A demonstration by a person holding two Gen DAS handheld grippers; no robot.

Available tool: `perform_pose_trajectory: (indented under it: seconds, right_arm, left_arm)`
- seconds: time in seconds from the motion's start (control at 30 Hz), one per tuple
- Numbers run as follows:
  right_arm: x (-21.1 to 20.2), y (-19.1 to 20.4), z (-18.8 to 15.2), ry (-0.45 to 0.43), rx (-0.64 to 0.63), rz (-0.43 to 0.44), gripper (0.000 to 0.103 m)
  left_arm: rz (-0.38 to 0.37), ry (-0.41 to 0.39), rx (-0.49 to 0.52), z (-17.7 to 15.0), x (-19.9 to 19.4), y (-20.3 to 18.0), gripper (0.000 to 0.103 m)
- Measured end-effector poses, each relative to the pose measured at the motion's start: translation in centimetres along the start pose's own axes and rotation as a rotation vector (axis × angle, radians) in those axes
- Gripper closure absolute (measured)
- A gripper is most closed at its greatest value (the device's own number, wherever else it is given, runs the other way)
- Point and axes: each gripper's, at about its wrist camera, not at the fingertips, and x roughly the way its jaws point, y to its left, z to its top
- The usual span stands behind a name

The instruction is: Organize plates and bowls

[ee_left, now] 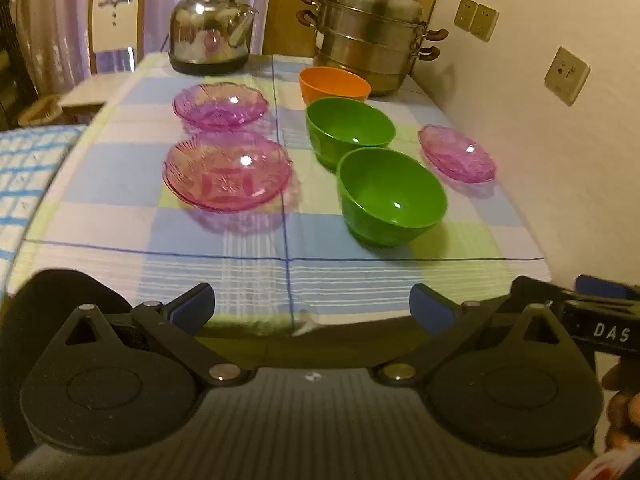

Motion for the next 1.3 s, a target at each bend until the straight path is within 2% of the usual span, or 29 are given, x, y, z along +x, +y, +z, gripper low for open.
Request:
perform_pose_trajectory:
  seconds: [0.03, 0.07, 0.4, 0.47, 1.3]
  right_arm:
    - [0.0, 0.0, 0.0, 0.001, 0.003, 0.003, 0.000]
    - [0.0, 0.1, 0.0, 0.001, 0.006, 0.005, 0.000]
    - [0.2, -0.1, -0.2, 0.005, 0.013, 0.007, 0.000]
    - [0.2, 0.1, -0.3, 0.005, 0.012, 0.005, 0.000]
    - [0.2, -0.1, 0.0, 0.000, 0.018, 0.004, 0.000]
  left_arm:
    - [0.002, -0.002, -0.002, 0.0, 0.0, -0.2, 0.000]
    - [-0.037, 0.016, -0.032, -0.2, 0.2, 0.6, 0.000]
    - [-0.040, 0.007, -0.027, -0.4, 0.2, -0.5, 0.000]
    - [-0.054, 0.013, -0.035, -0.3, 0.3, 0.5, 0.000]
    - [-0.038, 0.017, -0.021, 0.0, 0.5, 0.3, 0.000]
